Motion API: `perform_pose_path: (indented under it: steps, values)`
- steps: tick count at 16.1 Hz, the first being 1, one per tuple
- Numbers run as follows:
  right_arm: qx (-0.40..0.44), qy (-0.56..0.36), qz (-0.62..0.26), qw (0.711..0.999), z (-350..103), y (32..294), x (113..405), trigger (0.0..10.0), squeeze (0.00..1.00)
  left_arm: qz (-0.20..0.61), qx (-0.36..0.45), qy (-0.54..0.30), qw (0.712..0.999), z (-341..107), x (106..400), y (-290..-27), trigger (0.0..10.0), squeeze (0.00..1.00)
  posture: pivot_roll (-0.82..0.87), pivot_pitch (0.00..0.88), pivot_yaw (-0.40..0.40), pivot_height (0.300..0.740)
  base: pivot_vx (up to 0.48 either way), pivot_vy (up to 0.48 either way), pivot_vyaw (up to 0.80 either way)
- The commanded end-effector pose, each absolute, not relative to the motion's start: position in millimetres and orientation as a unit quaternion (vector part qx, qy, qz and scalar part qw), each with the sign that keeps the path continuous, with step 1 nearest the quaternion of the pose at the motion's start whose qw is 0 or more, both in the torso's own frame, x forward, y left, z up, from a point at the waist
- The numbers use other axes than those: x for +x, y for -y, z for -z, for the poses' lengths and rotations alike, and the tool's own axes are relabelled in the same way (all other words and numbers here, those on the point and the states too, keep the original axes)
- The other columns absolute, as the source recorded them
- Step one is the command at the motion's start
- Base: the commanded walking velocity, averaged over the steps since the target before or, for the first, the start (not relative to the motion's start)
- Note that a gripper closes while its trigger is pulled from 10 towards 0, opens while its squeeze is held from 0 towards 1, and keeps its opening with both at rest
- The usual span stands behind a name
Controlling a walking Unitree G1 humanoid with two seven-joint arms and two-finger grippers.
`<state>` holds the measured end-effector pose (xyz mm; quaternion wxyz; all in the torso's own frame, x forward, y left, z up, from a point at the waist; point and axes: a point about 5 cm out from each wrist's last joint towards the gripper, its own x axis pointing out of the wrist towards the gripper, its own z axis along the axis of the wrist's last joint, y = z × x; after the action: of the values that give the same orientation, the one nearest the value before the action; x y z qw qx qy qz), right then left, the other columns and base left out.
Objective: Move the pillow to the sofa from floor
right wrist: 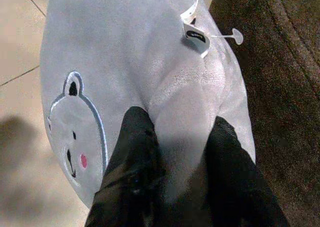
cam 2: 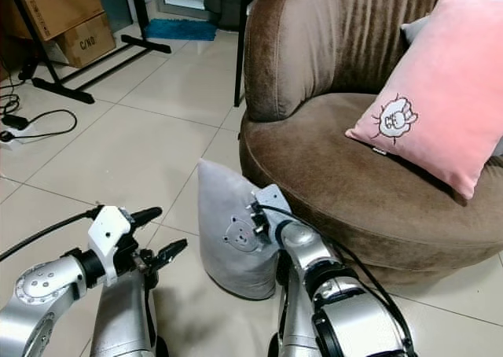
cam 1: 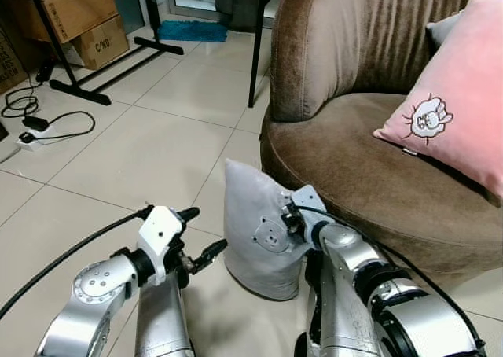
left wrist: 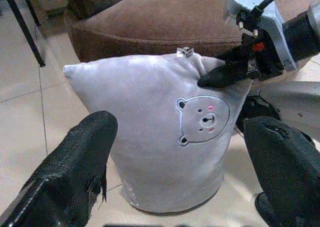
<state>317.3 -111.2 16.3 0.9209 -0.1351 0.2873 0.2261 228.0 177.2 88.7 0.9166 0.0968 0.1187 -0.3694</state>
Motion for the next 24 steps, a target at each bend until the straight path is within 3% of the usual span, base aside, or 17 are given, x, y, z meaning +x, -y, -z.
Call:
perform_pose_path:
  steps: [1, 10, 14, 17, 22, 24]
  values:
    - [-0.132, -0.299, -0.224, 0.918, -14.2, 112.0, 316.3, 0.0, 0.00, 0.373, 0.100, -0.120, 0.914, -89.3, 230.5, -175.3, 10.0, 0.00, -0.01, 0.000, -0.015, 0.425, 0.000, 0.000, 0.00]
    - [-0.125, -0.281, -0.237, 0.921, -17.9, 110.2, 318.1, 0.0, 0.00, 0.389, 0.088, -0.147, 0.905, -84.9, 233.5, -177.2, 10.0, 0.00, -0.02, 0.000, -0.013, 0.425, 0.000, 0.000, 0.00]
    - [-0.032, -0.210, -0.242, 0.947, -39.8, 110.6, 328.9, 0.0, 0.00, 0.377, 0.095, -0.129, 0.912, -88.3, 239.3, -178.6, 10.0, 0.00, -0.05, 0.000, 0.007, 0.425, 0.000, 0.000, 0.00]
    - [0.072, -0.094, -0.227, 0.967, -83.1, 126.3, 317.7, 0.0, 0.00, 0.301, 0.102, -0.085, 0.944, -98.2, 245.5, -182.9, 10.0, 0.00, -0.06, 0.000, 0.007, 0.425, 0.000, 0.000, 0.00]
    - [0.145, 0.026, -0.193, 0.970, -154.9, 146.7, 310.2, 0.0, 0.00, 0.256, 0.102, -0.050, 0.960, -106.3, 242.9, -181.6, 10.0, 0.00, -0.07, 0.000, 0.005, 0.425, 0.000, 0.000, 0.00]
    - [0.146, 0.136, -0.166, 0.966, -239.4, 183.5, 315.1, 0.0, 0.00, 0.246, 0.106, -0.035, 0.963, -111.2, 243.1, -181.4, 10.0, 0.00, -0.08, 0.000, -0.001, 0.425, 0.000, 0.000, 0.00]
